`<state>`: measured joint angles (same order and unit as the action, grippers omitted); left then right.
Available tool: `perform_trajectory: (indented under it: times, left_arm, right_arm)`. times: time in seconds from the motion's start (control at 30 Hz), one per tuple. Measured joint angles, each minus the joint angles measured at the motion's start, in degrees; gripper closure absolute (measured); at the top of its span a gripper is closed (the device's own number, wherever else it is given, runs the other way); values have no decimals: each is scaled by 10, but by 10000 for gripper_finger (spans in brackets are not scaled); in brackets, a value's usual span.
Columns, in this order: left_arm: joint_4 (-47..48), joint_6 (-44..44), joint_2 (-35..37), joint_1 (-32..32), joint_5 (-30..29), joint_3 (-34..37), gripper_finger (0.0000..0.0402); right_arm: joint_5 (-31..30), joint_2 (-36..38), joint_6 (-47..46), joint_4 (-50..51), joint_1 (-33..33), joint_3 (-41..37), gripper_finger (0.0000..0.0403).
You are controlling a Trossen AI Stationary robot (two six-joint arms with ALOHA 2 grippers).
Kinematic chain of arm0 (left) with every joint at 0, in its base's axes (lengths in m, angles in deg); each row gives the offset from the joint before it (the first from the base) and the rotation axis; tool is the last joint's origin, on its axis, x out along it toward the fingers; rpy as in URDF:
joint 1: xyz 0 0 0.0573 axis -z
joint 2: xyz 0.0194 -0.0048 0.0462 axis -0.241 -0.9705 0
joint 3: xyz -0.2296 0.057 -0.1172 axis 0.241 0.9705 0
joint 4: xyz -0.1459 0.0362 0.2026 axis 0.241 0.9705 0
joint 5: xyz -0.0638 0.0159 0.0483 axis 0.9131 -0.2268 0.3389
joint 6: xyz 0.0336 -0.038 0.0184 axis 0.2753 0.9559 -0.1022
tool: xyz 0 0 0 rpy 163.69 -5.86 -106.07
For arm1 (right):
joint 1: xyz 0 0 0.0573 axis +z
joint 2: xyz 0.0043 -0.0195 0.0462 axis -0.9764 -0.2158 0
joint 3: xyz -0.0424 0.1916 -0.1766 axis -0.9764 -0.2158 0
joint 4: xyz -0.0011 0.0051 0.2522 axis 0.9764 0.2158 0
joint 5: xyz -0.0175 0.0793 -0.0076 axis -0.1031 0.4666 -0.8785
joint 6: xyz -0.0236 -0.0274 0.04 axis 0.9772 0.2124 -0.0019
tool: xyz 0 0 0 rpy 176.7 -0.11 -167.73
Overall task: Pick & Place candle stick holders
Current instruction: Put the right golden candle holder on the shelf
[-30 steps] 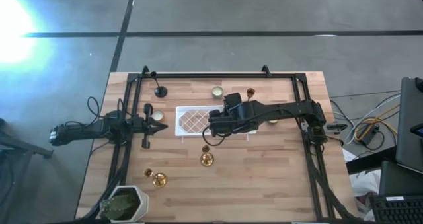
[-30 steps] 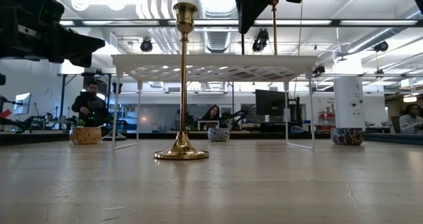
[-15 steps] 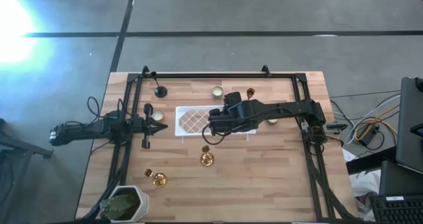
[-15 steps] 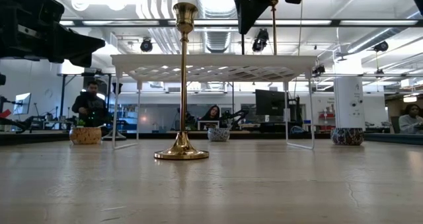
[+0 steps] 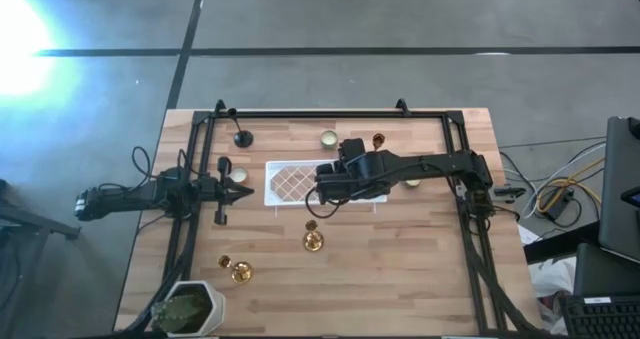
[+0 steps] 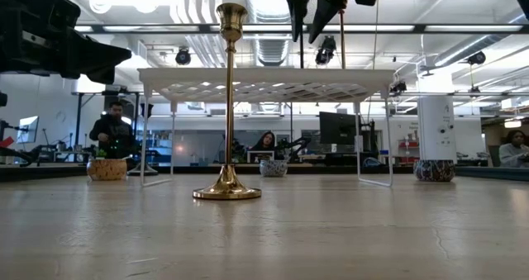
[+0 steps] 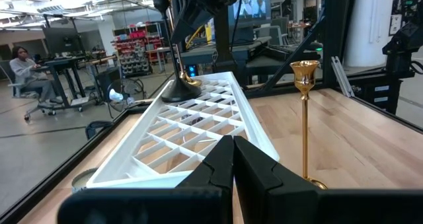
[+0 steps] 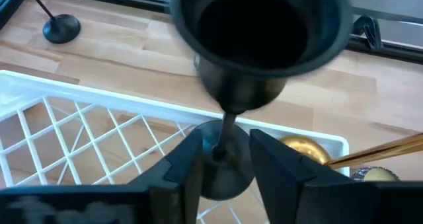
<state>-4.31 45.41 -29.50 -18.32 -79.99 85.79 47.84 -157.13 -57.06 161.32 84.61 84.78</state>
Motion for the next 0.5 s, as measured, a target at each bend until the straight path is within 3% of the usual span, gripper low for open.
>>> perform_trajectory:
  times: [0.27,0.5]
  left_arm:
    - [0,0,0,0,0,0,388]
    - [0,0,0,0,0,0,388]
  right_arm:
    - [4,0,4,-1,1,0,210]
    - [4,0,4,-1,2,0,184]
